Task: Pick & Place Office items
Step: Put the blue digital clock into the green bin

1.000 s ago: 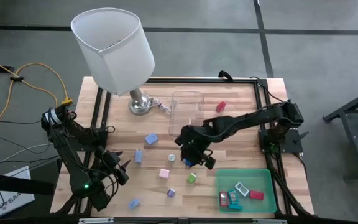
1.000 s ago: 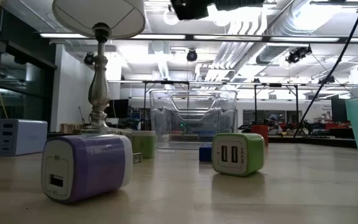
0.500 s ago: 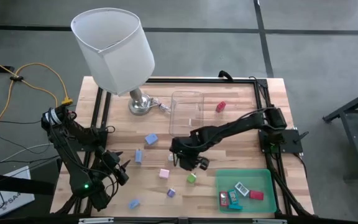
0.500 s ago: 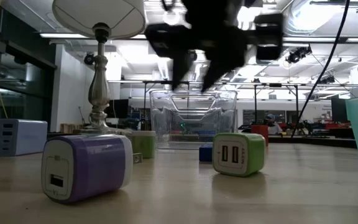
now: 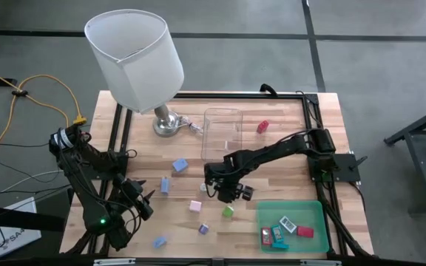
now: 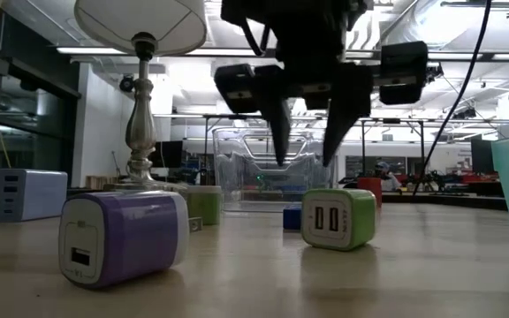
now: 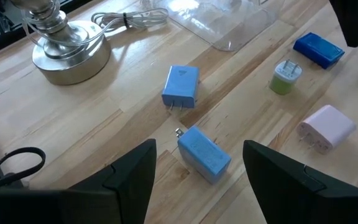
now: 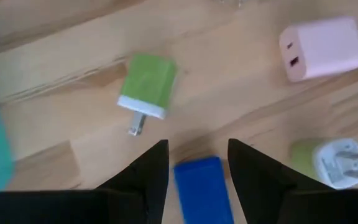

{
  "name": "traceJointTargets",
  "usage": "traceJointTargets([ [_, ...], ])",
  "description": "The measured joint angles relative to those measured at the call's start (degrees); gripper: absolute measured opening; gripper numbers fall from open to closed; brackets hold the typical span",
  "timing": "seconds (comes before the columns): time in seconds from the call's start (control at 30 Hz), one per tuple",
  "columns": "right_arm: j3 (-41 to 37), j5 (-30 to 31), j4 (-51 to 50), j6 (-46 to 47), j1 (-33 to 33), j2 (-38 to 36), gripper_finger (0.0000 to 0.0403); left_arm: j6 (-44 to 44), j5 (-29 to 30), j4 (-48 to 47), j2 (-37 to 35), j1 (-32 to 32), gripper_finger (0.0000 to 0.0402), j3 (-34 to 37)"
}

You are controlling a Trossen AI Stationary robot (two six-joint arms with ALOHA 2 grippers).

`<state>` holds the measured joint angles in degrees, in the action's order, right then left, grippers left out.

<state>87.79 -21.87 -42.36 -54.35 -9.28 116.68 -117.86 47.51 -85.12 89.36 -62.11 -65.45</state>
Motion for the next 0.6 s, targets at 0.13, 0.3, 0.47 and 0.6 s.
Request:
traceJointTargets([
  [0.13, 0.0, -0.1, 0.6, -0.3, 0.0, 0.0, 0.0152, 0.0, 0.0, 0.1, 0.0, 0.0, 0.0232, 0.0],
  [0.3, 0.0, 0.5, 0.5, 0.3, 0.0, 0.0, 0.017, 0.0, 0.0, 0.1, 0.0, 0.0, 0.0232, 0.0],
  [0.47, -0.2, 0.9, 0.6, -0.3, 0.0, 0.0, 0.0209, 0.0, 0.0, 0.1, 0.0, 0.0, 0.0232, 0.0],
  [0.6, -1.8, 0.9, 0.5, -2.5, 0.4, 0.0, 0.0231, 0.0, 0.0, 0.1, 0.0, 0.0, 0.0232, 0.0],
])
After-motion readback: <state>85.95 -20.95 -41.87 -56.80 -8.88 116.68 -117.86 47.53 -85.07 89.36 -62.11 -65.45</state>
